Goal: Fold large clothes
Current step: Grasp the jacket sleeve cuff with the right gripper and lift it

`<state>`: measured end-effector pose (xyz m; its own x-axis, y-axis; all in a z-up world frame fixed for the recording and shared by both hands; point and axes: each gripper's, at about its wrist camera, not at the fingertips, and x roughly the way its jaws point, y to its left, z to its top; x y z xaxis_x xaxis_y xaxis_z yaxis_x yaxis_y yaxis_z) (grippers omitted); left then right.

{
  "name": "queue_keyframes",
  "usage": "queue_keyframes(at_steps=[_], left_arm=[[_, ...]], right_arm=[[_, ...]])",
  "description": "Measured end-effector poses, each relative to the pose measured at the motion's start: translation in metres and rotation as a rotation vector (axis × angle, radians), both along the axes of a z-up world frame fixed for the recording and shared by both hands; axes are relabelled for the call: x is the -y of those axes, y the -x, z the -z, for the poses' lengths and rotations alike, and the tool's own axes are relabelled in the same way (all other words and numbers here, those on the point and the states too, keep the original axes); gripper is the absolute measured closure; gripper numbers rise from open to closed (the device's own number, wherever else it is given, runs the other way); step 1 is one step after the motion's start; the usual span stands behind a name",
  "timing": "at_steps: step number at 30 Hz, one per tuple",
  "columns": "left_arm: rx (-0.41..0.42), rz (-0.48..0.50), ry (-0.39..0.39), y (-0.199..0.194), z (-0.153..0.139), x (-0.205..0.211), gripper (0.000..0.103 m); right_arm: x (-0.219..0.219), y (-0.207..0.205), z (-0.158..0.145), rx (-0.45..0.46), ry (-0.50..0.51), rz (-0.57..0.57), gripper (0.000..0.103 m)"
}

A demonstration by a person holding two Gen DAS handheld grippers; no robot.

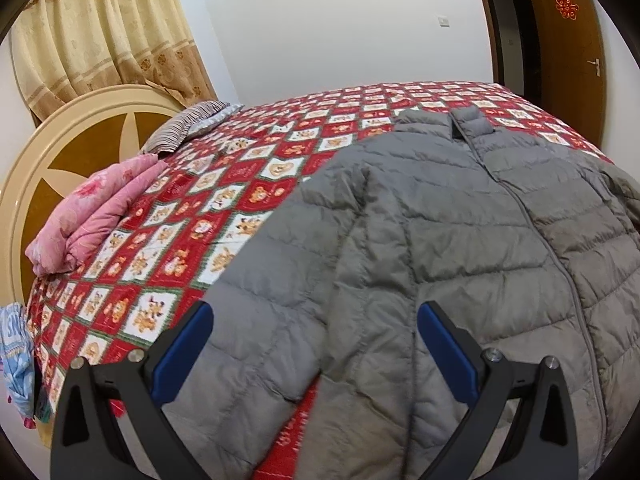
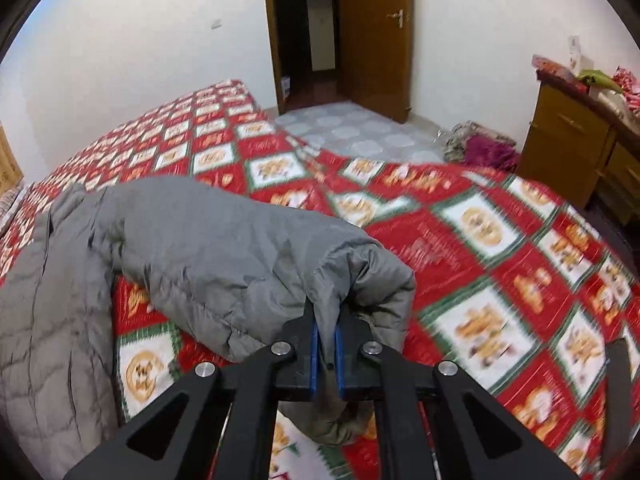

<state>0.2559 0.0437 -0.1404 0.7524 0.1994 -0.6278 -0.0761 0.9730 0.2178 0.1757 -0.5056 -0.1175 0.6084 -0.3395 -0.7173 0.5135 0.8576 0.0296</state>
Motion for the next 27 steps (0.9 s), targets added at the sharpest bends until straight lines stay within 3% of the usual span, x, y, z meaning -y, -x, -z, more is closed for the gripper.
queue_keyframes(at_steps=[8, 12, 15, 20, 27], left_arm=[[0.038, -0.059, -0.048, -0.022, -0.009, -0.028, 0.000], [0.034, -0.084, -0.049, -0.031, -0.008, -0.039, 0.000], [0.023, -0.090, -0.035, -0.034, -0.006, -0.046, 0.000], [0.016, -0.109, -0.009, -0.043, -0.007, -0.054, 0.000], [0.016, -0.105, 0.027, -0.058, -0.012, -0.055, 0.000]], right_arm=[[-0.017, -0.019, -0.084, 0.109, 0.194, -0.040, 0.099], [-0.064, -0.035, -0.123, 0.176, 0.301, -0.137, 0.099], [-0.106, -0.043, -0.140, 0.211, 0.327, -0.226, 0.099], [-0.179, -0.060, -0.143, 0.232, 0.346, -0.372, 0.099], [-0.259, -0.081, -0.111, 0.208, 0.326, -0.530, 0.099]])
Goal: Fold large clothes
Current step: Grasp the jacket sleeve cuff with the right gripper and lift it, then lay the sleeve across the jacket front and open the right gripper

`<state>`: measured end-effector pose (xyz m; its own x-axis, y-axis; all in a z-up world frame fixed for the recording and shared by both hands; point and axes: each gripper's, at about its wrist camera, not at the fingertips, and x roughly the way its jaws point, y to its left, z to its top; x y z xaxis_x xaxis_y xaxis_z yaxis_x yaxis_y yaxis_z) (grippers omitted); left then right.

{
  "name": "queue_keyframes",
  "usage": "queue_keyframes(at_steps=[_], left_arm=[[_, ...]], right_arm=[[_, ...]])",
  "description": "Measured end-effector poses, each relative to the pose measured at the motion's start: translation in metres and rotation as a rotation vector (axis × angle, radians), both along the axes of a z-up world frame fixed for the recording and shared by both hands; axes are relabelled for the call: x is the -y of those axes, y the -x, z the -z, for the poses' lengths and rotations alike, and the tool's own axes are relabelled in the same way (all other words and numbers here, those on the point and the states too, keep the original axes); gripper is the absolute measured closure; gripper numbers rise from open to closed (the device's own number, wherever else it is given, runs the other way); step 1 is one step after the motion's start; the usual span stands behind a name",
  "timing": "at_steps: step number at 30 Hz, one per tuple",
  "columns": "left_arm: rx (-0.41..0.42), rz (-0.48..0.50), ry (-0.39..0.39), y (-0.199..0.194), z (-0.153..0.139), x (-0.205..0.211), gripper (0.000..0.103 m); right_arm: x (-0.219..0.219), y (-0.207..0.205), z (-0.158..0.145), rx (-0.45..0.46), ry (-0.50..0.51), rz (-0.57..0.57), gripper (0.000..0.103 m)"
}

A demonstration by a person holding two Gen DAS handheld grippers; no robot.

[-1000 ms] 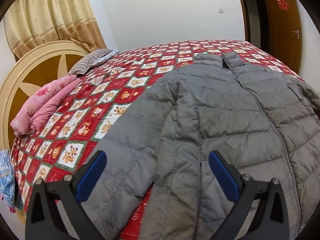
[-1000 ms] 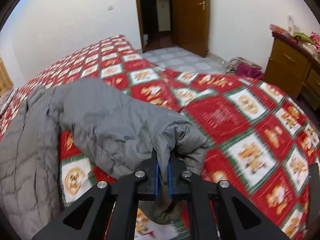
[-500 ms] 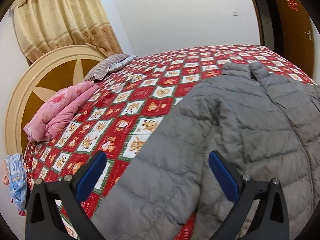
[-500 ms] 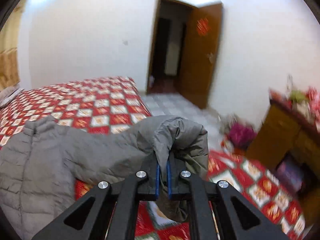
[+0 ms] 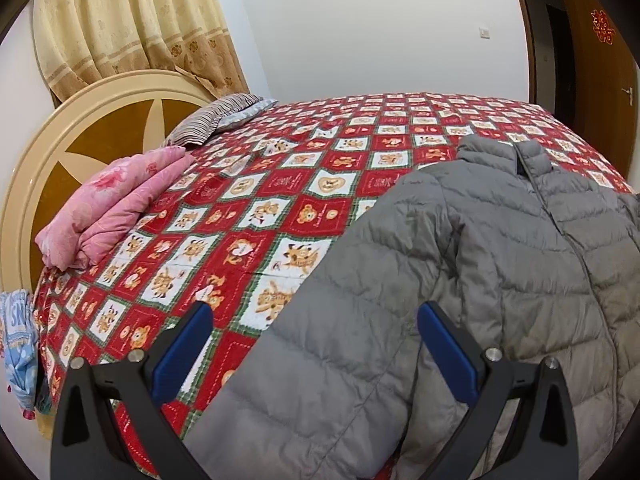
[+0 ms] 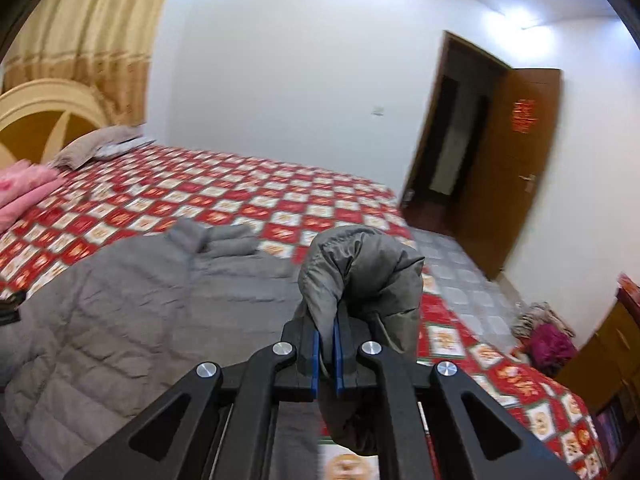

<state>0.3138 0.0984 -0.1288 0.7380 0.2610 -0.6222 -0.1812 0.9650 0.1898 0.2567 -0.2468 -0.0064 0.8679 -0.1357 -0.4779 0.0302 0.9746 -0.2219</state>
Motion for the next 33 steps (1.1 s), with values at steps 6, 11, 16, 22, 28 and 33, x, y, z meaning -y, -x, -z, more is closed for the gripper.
queue_keyframes(at_steps=[6, 11, 16, 22, 28, 33], left_arm=[[-0.011, 0.014, 0.006, -0.006, 0.004, 0.003, 0.000], [-0.027, 0.012, -0.001, -0.008, 0.009, 0.000, 0.000], [-0.045, -0.001, -0.010, -0.011, 0.016, -0.006, 0.000], [-0.064, -0.001, -0.019, -0.011, 0.021, -0.005, 0.000], [-0.055, 0.001, -0.031, -0.011, 0.011, -0.001, 0.000], [-0.033, -0.010, -0.033, -0.011, -0.003, 0.002, 0.000]], right_arm=[[-0.056, -0.020, 0.039, -0.052, -0.011, -0.093, 0.099], [-0.102, -0.040, 0.075, -0.103, -0.022, -0.155, 0.099], [-0.138, -0.051, 0.104, -0.144, -0.021, -0.198, 0.099], [-0.165, -0.064, 0.132, -0.182, -0.024, -0.217, 0.098], [-0.191, -0.060, 0.147, -0.250, -0.039, -0.315, 0.031], [-0.199, -0.027, 0.136, -0.235, -0.073, -0.436, 0.031]])
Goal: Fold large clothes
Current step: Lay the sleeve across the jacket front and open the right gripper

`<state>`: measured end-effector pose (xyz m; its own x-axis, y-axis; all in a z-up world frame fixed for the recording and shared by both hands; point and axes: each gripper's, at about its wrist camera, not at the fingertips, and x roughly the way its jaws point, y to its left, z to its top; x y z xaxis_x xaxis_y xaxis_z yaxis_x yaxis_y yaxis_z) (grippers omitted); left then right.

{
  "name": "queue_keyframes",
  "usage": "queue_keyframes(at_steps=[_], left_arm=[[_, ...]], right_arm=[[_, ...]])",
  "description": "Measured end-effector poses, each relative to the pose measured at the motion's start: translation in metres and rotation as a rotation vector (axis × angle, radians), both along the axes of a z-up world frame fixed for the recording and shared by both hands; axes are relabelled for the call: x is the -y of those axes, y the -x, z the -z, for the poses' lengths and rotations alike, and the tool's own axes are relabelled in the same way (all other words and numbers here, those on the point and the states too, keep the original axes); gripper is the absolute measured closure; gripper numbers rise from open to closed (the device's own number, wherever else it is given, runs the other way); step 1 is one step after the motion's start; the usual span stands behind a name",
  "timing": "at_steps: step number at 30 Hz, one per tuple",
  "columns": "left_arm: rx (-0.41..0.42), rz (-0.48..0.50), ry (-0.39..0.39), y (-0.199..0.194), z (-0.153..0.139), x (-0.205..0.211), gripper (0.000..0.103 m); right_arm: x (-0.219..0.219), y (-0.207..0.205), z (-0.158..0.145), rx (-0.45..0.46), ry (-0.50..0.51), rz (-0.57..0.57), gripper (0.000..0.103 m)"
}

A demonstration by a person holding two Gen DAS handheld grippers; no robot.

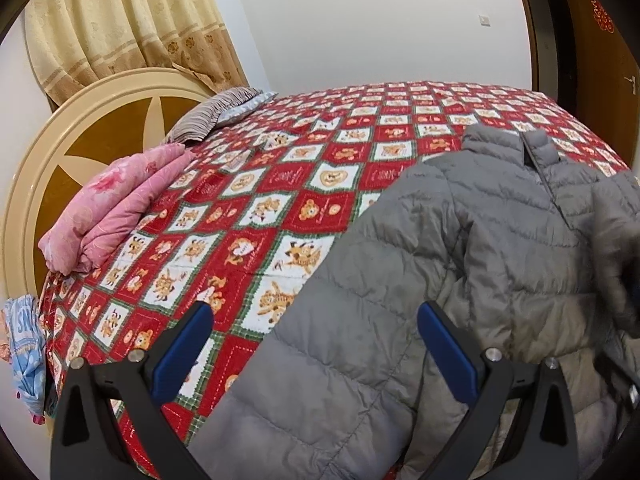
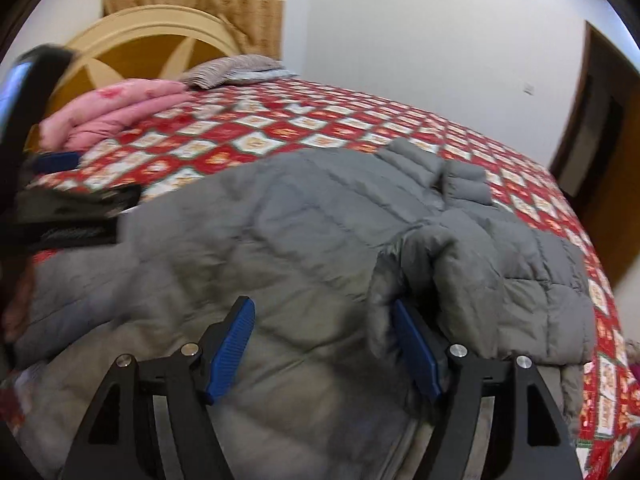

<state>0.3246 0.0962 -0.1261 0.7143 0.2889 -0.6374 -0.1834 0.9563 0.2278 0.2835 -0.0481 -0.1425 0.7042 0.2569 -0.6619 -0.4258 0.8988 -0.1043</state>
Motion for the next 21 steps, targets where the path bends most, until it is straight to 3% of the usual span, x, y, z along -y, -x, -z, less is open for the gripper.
queue_keyframes(at_steps=[4, 8, 11, 13, 17, 21], left_arm=[[0.005, -0.001, 0.005, -0.006, -0.006, 0.013, 0.000], [0.017, 0.042, 0.007, -0.010, -0.013, 0.042, 0.000], [0.033, 0.098, 0.006, -0.011, -0.020, 0.077, 0.000], [0.033, 0.144, 0.000, -0.011, -0.021, 0.104, 0.000], [0.040, 0.204, -0.059, -0.020, -0.006, 0.151, 0.000], [0.006, 0.172, -0.187, -0.042, 0.031, 0.168, 0.000]], right_arm=[[0.023, 0.028, -0.020, 0.038, -0.074, -0.027, 0.031], [0.066, 0.026, -0.035, 0.062, -0.132, 0.049, 0.032], [0.115, -0.007, -0.033, 0.032, -0.149, 0.253, 0.042], [0.150, -0.037, -0.023, -0.007, -0.156, 0.406, 0.044], [0.176, -0.065, -0.003, -0.004, -0.116, 0.511, 0.044], [0.187, -0.078, 0.019, -0.034, -0.090, 0.519, 0.044]])
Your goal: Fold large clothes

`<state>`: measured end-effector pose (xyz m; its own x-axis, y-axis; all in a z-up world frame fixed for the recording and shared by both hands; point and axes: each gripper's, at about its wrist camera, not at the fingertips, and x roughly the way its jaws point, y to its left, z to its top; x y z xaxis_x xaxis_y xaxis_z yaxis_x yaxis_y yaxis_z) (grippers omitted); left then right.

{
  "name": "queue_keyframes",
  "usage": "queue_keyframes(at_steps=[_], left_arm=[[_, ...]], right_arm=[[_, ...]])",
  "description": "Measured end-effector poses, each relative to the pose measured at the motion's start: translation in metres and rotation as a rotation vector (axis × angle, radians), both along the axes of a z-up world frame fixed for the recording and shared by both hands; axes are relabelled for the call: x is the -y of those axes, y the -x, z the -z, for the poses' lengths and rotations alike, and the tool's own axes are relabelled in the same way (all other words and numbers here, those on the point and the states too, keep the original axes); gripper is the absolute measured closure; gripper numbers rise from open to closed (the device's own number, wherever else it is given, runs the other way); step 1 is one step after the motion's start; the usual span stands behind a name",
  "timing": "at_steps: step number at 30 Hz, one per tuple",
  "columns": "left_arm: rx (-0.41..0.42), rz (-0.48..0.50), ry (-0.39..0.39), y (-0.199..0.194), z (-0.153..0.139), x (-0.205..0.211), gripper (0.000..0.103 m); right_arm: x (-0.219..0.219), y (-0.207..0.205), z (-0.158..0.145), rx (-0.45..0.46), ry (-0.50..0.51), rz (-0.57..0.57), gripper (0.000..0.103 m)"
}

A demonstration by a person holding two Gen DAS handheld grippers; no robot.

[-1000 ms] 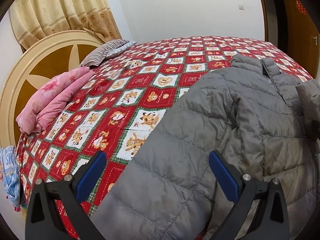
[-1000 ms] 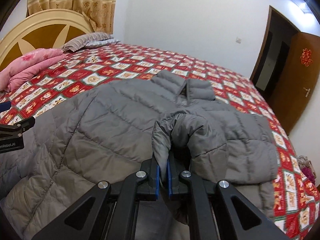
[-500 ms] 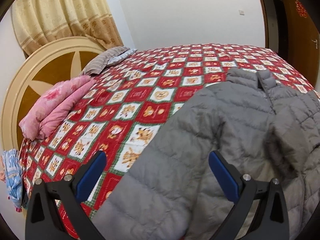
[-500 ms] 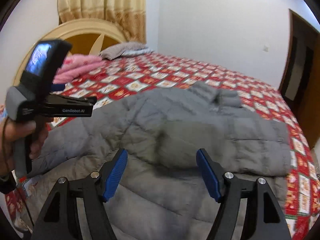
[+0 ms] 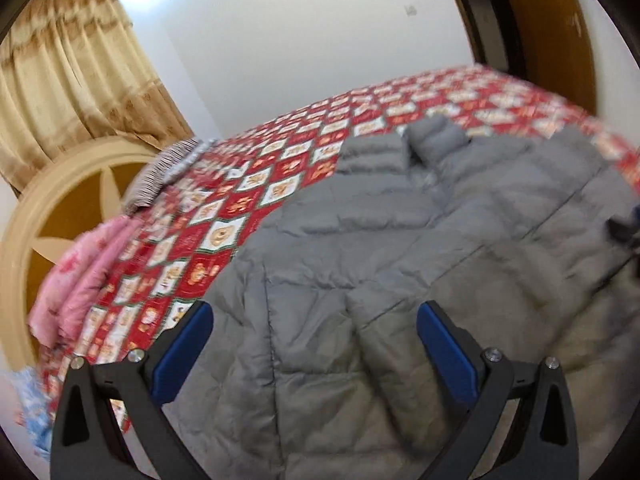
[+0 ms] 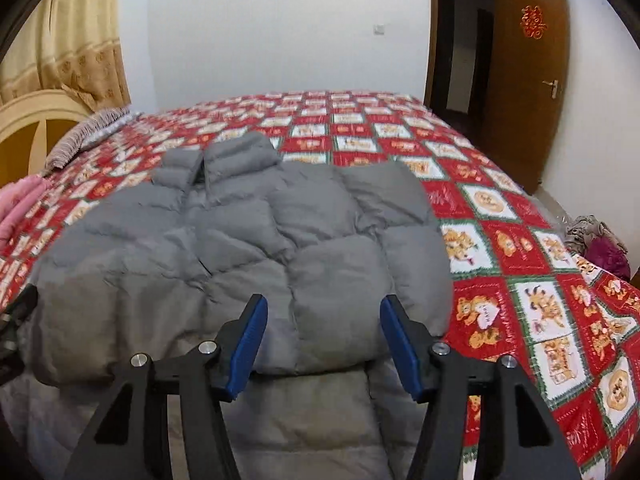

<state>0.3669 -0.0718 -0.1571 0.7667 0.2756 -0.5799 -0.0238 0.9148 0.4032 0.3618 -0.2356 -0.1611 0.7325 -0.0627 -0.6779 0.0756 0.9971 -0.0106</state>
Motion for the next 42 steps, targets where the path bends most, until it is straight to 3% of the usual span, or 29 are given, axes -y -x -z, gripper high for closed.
queue_keyframes(at_steps=[2, 7, 25, 42], left_arm=[[-0.032, -0.029, -0.029, -0.010, 0.020, -0.005, 0.000], [-0.059, -0.028, 0.022, -0.013, 0.042, -0.020, 0.000], [-0.110, 0.001, 0.186, -0.020, 0.053, -0.034, 0.000], [-0.124, -0.001, 0.187, -0.014, 0.055, -0.036, 0.000]], right_arm=[[0.002, -0.004, 0.009, -0.027, -0.009, -0.006, 0.044], [0.000, -0.007, 0.040, -0.089, 0.004, -0.026, 0.044], [-0.003, 0.018, 0.050, -0.084, -0.024, 0.084, 0.043], [-0.011, 0.045, 0.053, -0.075, -0.001, 0.148, 0.042]])
